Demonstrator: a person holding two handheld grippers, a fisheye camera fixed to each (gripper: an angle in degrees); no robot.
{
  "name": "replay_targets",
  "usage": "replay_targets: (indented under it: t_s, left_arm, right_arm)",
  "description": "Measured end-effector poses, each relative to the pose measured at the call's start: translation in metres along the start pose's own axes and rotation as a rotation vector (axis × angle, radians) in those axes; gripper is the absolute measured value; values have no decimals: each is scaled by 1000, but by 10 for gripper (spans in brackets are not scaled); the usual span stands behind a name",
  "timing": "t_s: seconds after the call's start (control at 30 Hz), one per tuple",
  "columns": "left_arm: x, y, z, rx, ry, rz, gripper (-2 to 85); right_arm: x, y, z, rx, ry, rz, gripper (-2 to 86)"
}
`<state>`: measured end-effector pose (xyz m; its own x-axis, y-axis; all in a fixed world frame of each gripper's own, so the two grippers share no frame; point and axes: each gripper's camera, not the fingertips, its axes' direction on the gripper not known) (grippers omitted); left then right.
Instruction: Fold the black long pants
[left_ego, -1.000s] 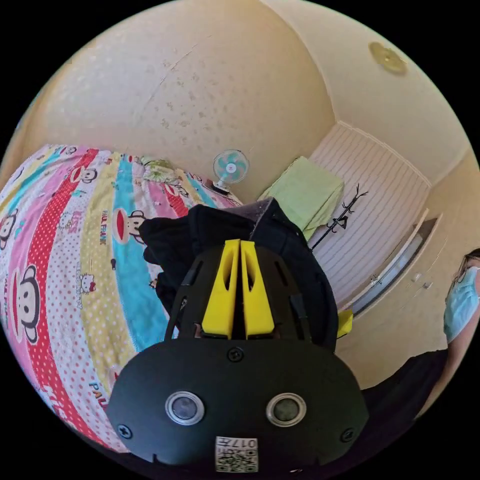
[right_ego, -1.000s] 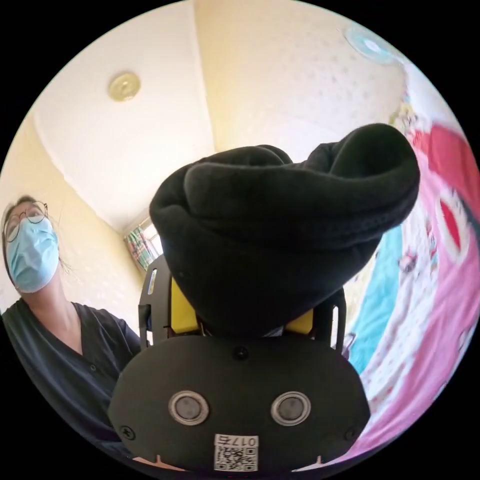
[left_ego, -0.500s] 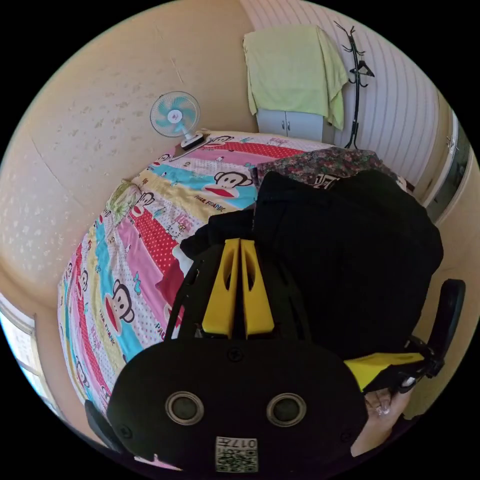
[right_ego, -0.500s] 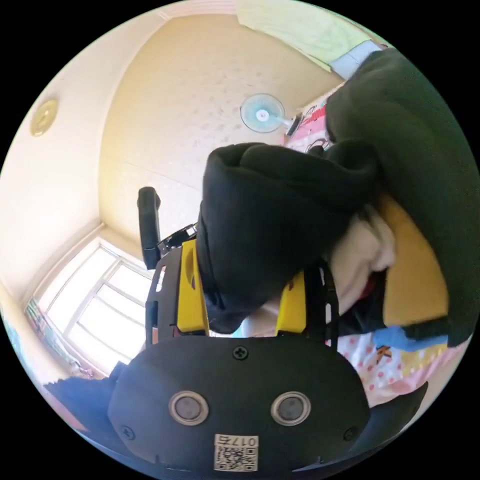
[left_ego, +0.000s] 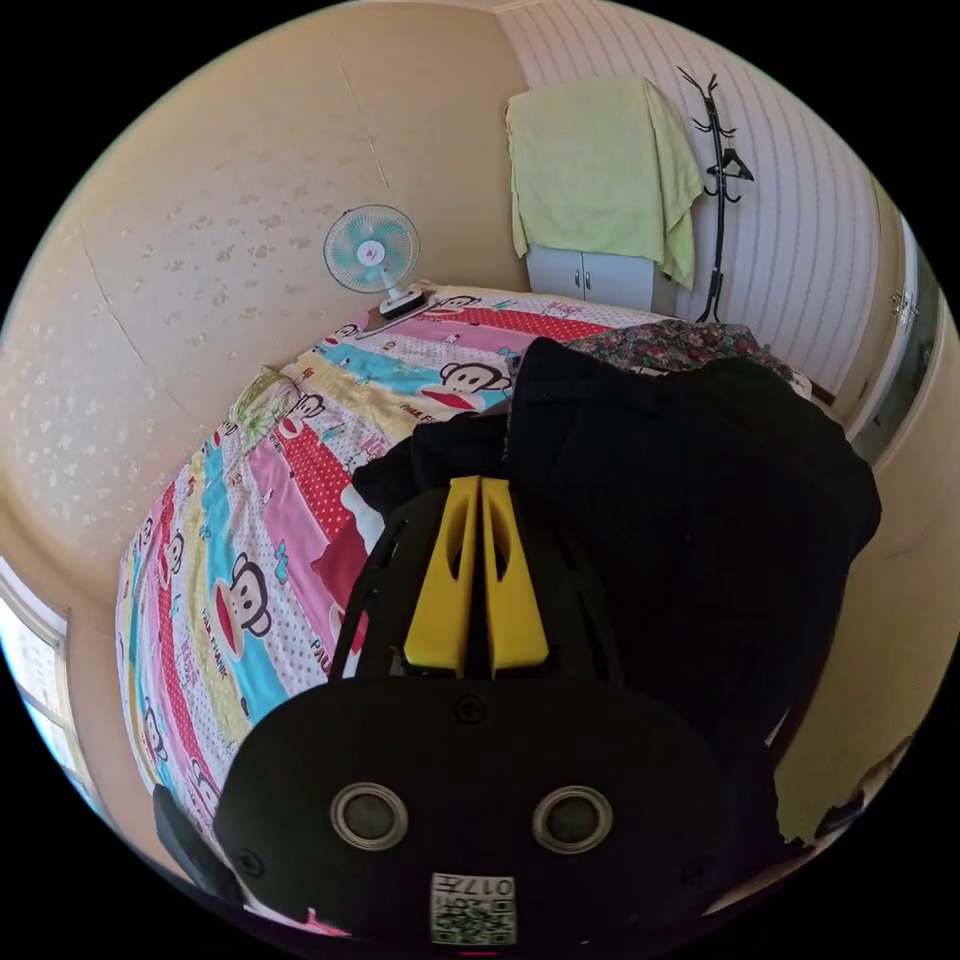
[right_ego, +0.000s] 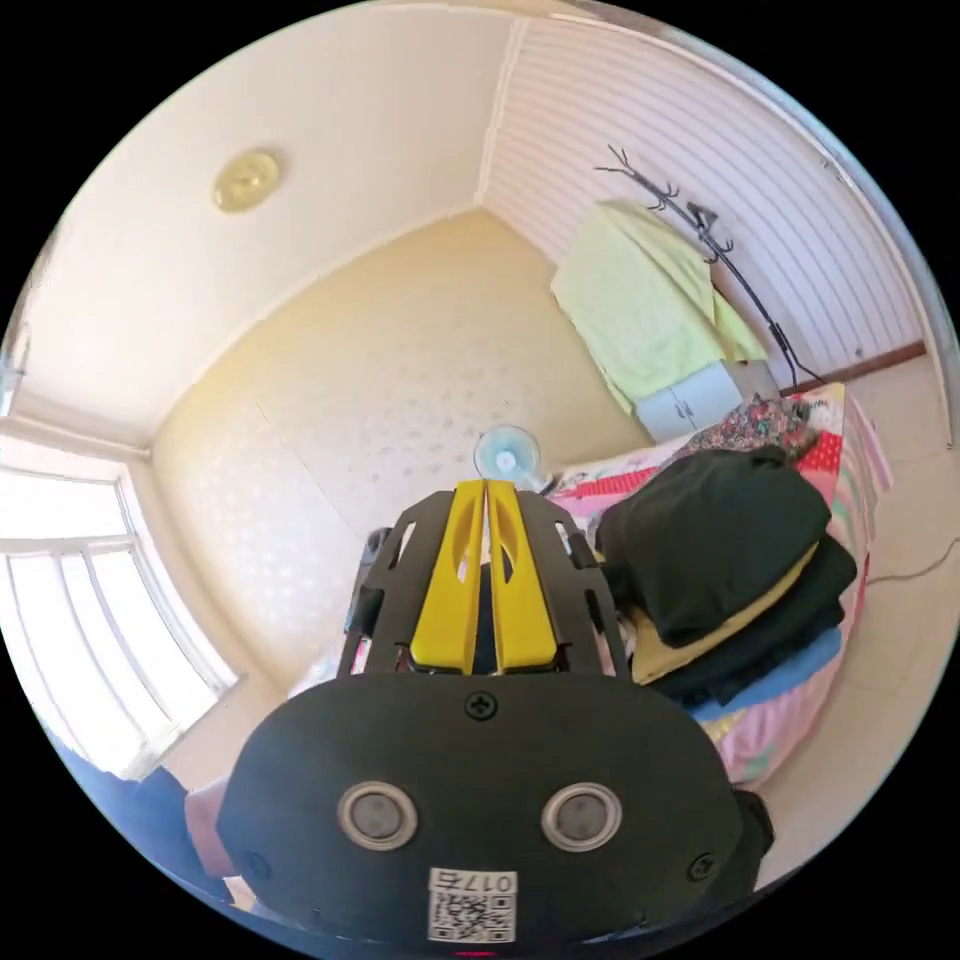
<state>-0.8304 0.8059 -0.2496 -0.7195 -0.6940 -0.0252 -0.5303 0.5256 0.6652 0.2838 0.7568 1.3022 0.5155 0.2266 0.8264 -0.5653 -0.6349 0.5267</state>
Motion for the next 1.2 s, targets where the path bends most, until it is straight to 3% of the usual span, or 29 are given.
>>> replay_targets:
  t_s: [0.1, 0.17, 0.23, 0.47, 0.57, 0.7, 0.8, 0.93, 1.07, 1.2]
  left_arm:
    - [-3, 4, -4, -6, 2, -13, -10]
    - [-7, 10, -10, 10, 2, -27, -10]
    - [-13, 15, -11, 4, -20, -67, -10]
    - [-40, 41, -48, 103, -1, -186, -9]
    - [-44, 85, -86, 214, 50, -239, -9]
    - [-59, 162, -130, 215, 159, -346, -9]
    - [-82, 222, -137, 31, 188, -352, -6]
    - [-170, 302, -149, -284, -30, -382, -5]
    - [-282, 372, -197, -324, -99, -599, -6]
    - [-332, 416, -195, -385, -161, -662, -7]
  right_arm:
    - [-37, 0, 91, -382, 67, -211, 8]
    - [-48, 34, 195, -840, 162, -354, 5]
    - [-50, 76, 257, -1082, 260, -479, 5]
    - [-85, 183, 363, -1493, 399, -703, 4]
    - [-100, 236, 400, -1604, 536, -838, 3]
    - [-110, 306, 437, -1677, 686, -1060, 2]
    - [-103, 345, 464, -1714, 775, -1095, 1]
    - [-98, 393, 481, -1783, 739, -1124, 1]
    - [-93, 439, 493, -1756, 763, -1137, 1]
    - [-89, 481, 501, -1764, 777, -1200, 1]
